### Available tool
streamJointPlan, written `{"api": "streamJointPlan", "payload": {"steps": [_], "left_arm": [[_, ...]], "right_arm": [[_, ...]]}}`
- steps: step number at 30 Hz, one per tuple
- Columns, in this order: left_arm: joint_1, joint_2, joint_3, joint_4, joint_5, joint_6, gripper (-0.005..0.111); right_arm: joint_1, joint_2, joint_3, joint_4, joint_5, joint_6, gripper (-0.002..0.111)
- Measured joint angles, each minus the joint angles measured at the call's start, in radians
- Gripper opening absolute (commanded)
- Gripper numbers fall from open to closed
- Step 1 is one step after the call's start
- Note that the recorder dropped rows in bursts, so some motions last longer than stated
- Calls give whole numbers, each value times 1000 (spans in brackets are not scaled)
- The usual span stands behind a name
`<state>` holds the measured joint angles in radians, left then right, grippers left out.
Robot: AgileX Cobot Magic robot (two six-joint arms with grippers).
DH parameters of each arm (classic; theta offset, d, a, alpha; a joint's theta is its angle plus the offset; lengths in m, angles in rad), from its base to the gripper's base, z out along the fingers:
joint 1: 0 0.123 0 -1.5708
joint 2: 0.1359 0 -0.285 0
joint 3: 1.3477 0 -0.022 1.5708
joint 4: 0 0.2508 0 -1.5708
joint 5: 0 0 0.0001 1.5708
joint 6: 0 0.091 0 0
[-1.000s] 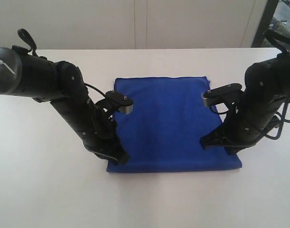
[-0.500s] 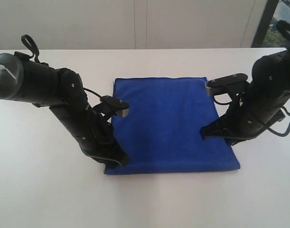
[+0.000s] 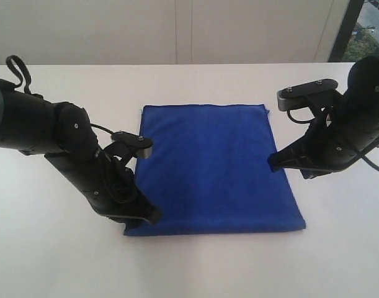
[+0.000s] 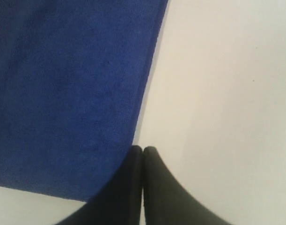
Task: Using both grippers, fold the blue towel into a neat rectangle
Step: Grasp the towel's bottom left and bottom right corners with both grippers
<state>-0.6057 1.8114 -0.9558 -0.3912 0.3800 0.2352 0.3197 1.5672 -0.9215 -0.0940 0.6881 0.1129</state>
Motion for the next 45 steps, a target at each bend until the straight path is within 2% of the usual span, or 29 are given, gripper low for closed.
{"api": "streamJointPlan", "payload": {"steps": [17,26,28,29,30,31,35,37,39,42,45], "left_arm": [[0,-66,57,50,18,-13,0],[0,-113,-49,68,71,27,0],[0,-125,-99,70,176,60,0],[0,-127,-137,72,274,143,0],[0,-127,-146,72,314,191,0],[0,-127,-159,74,407,332,0],[0,-127,-161,76,522,560,0],[0,-127,-161,78,521,634,0],[0,-127,-156,80,478,645,4],[0,-127,-113,80,402,652,26],[0,-127,-77,80,373,688,37]], "right_arm": [[0,0,0,-2,-34,17,0],[0,-8,-16,3,3,-10,0],[0,-25,-35,32,54,-79,0],[0,-34,-39,81,104,-200,0],[0,-37,-39,108,130,-264,0],[0,-39,-39,200,198,-437,0],[2,-41,-27,339,248,-717,0],[12,-41,17,369,235,-910,0],[20,-41,61,375,206,-992,7],[22,-41,90,376,143,-1035,26],[22,-41,101,379,102,-1124,31]]}}
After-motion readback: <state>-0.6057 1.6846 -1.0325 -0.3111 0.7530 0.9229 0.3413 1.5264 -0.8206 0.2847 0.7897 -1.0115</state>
